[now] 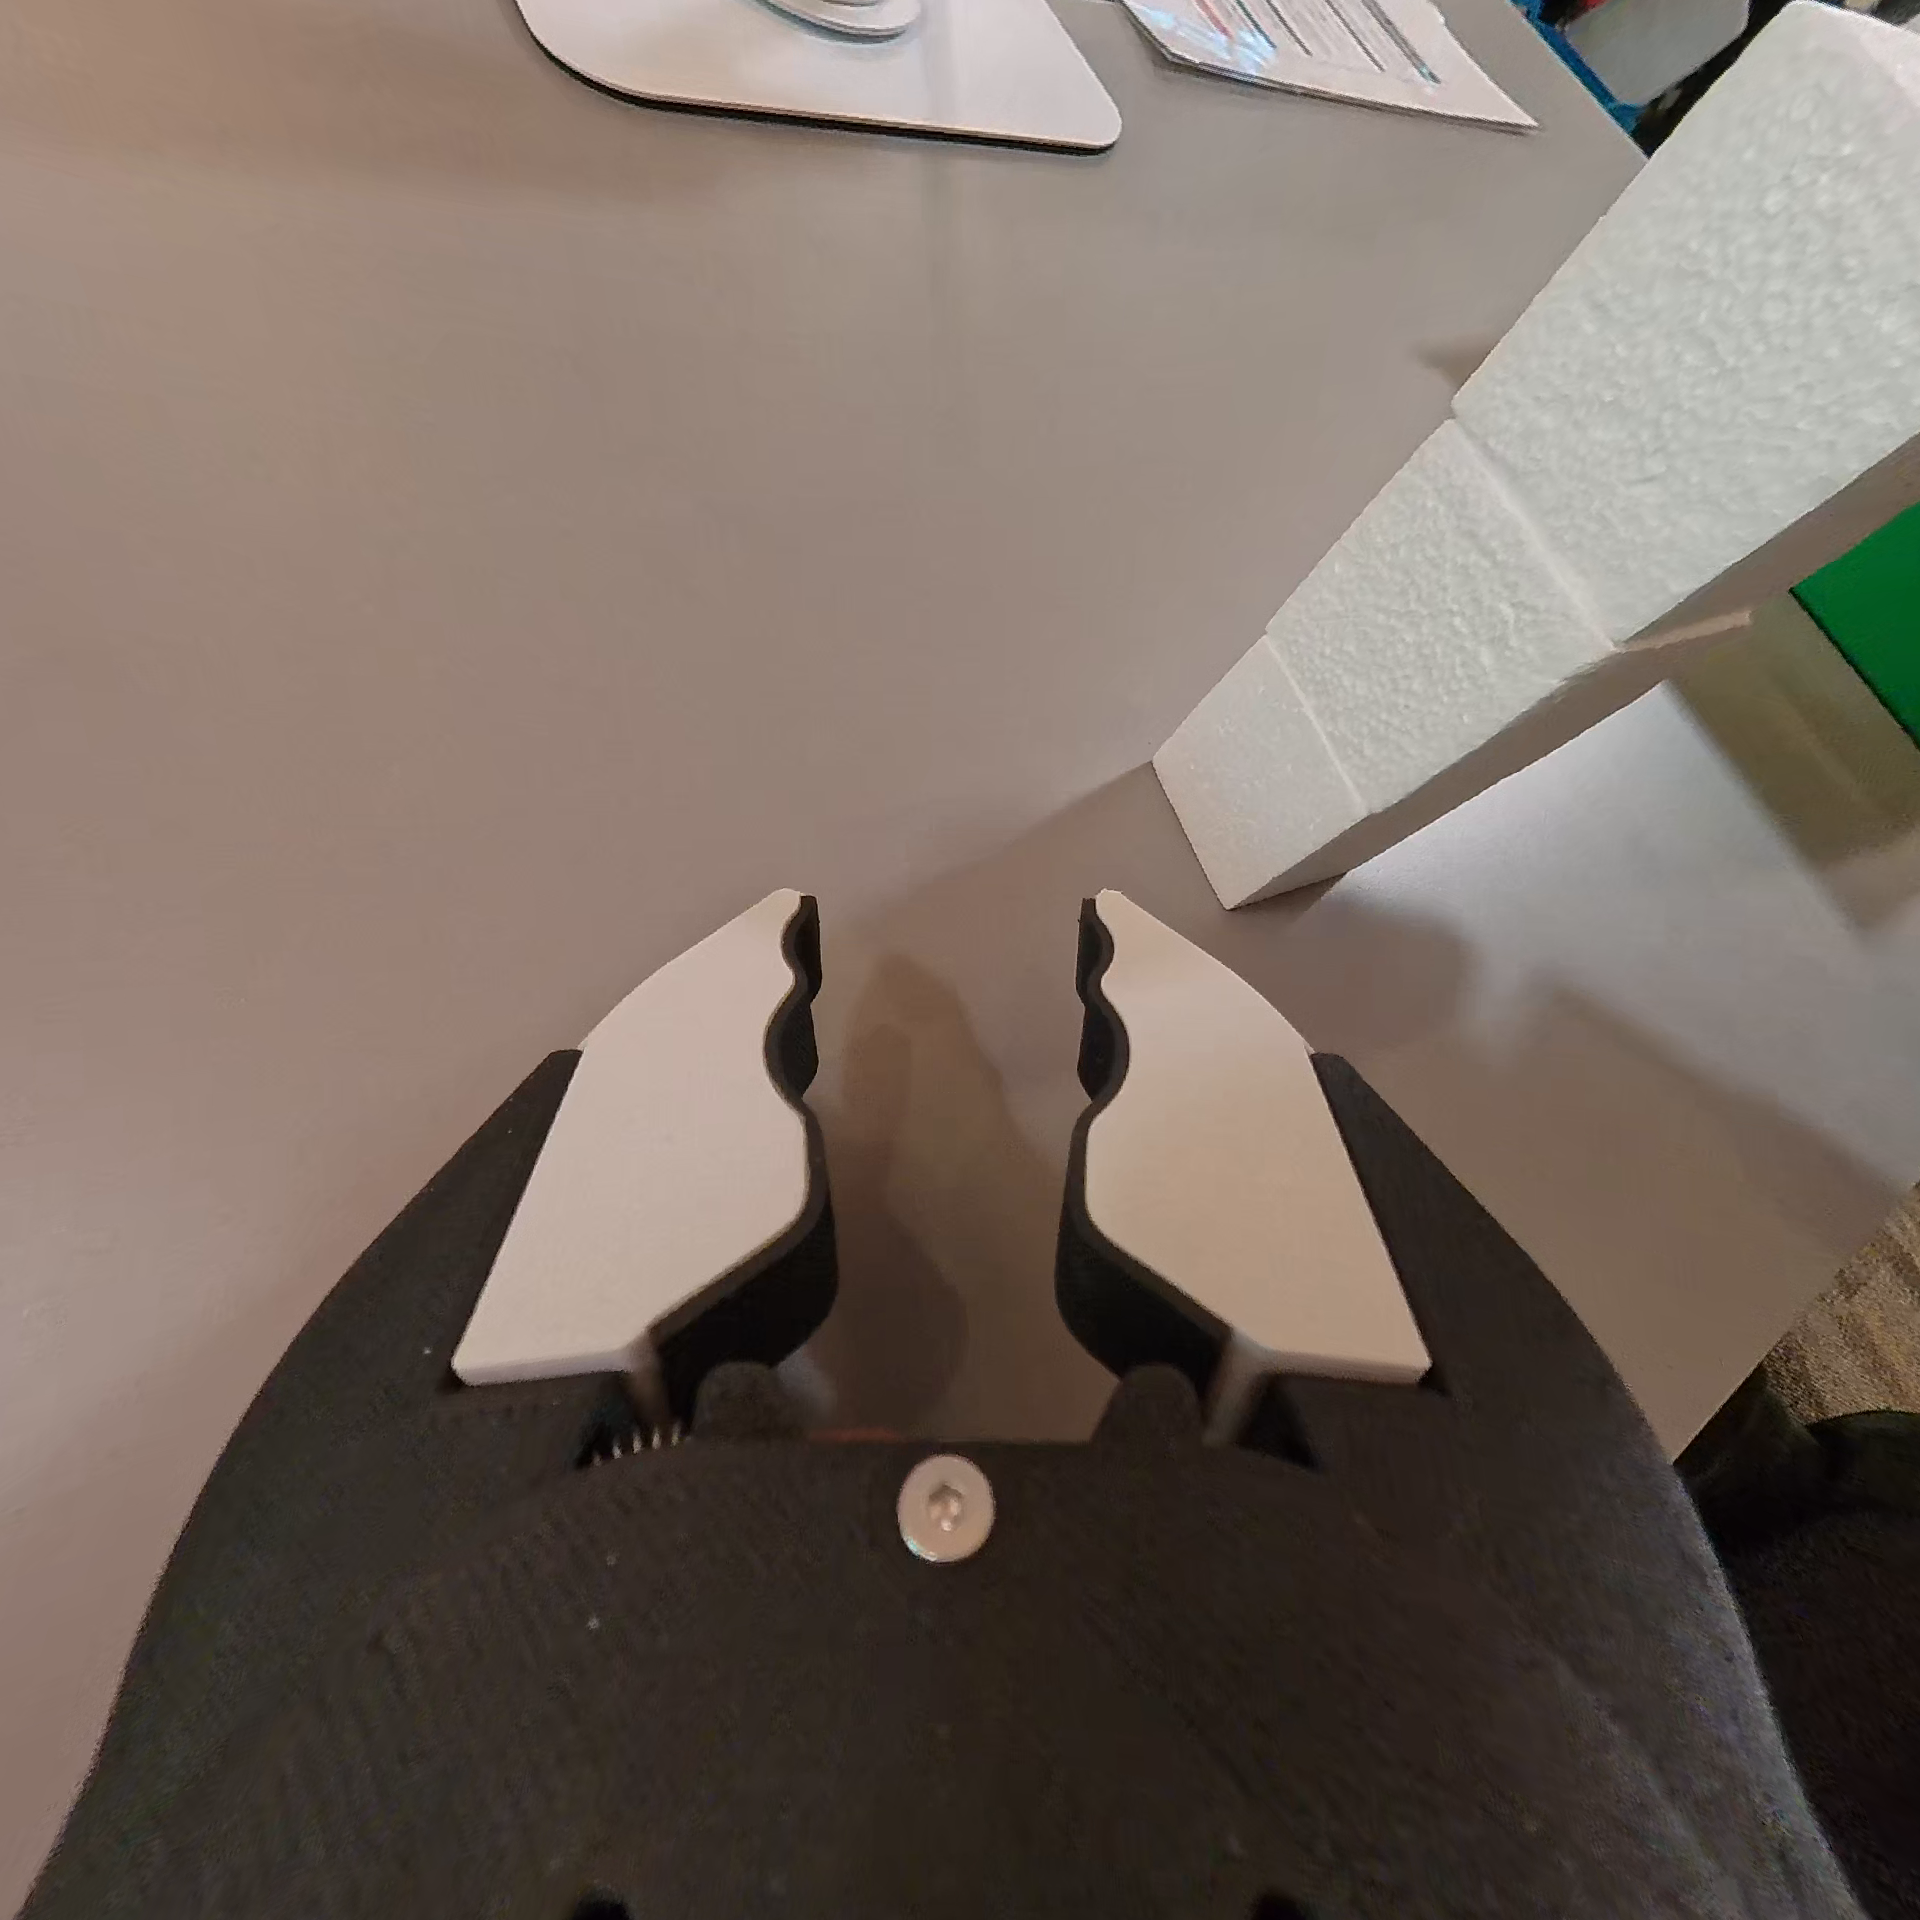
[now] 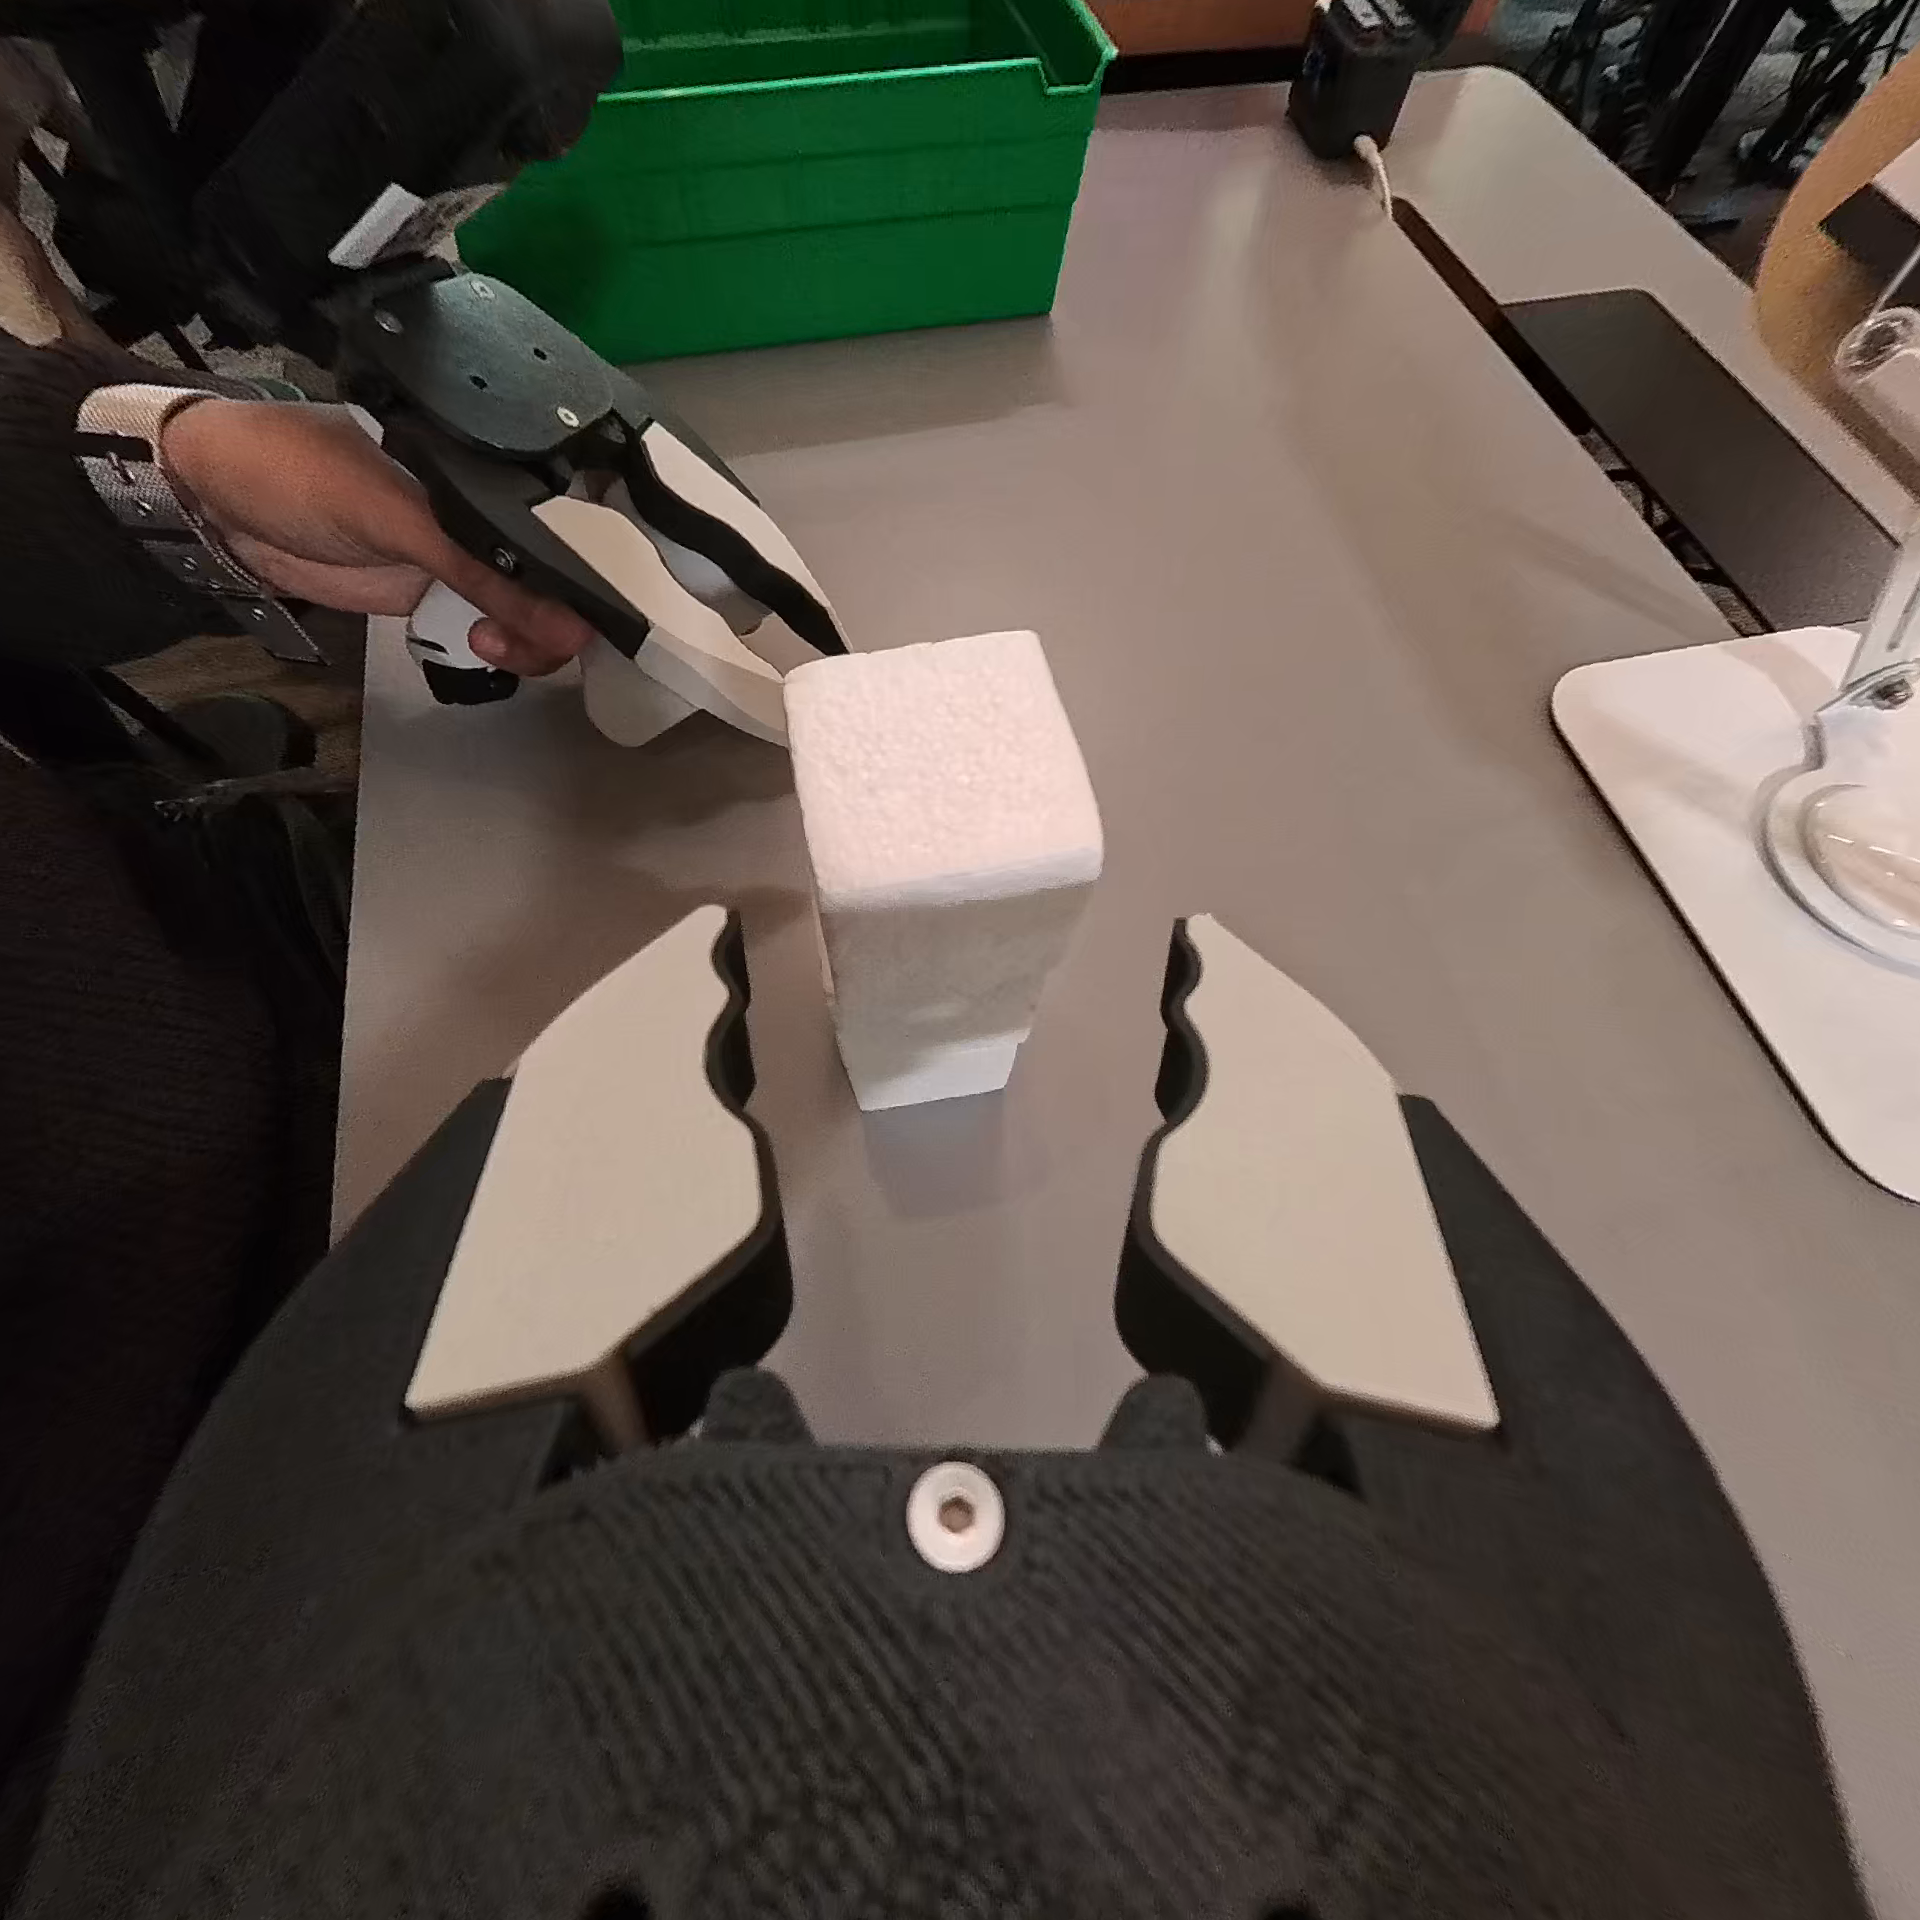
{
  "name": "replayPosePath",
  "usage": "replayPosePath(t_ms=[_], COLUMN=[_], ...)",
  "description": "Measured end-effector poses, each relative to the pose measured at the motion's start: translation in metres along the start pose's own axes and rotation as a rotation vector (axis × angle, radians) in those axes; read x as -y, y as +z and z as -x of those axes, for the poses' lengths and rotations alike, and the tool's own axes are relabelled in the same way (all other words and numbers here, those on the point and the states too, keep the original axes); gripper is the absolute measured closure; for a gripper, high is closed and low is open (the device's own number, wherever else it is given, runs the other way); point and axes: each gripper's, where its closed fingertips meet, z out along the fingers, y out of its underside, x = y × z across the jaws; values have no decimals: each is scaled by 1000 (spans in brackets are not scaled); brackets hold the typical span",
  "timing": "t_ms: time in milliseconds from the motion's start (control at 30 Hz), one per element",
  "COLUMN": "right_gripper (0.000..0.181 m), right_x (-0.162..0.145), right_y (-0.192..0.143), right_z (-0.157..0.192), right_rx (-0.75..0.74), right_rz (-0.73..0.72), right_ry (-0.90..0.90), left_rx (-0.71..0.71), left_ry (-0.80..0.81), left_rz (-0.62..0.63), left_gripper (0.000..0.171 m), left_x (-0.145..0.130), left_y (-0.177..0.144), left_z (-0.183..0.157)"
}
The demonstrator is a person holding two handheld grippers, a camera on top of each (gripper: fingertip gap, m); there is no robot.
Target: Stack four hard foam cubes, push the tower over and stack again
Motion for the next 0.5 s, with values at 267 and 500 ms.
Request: replayPosePath(t_ms=[267, 500], right_gripper=[109, 113], right_x=[-2, -3], right_y=[6, 4], right_z=[11, 13], right_rx=[42, 51], right_rz=[17, 24], right_ry=[-21, -28], left_rx=[1, 2], left_ry=[1, 1], left_rz=[1, 1], left_gripper=[123, 122], left_x=[0, 0], left_y=[0, 0], left_z=[0, 0])
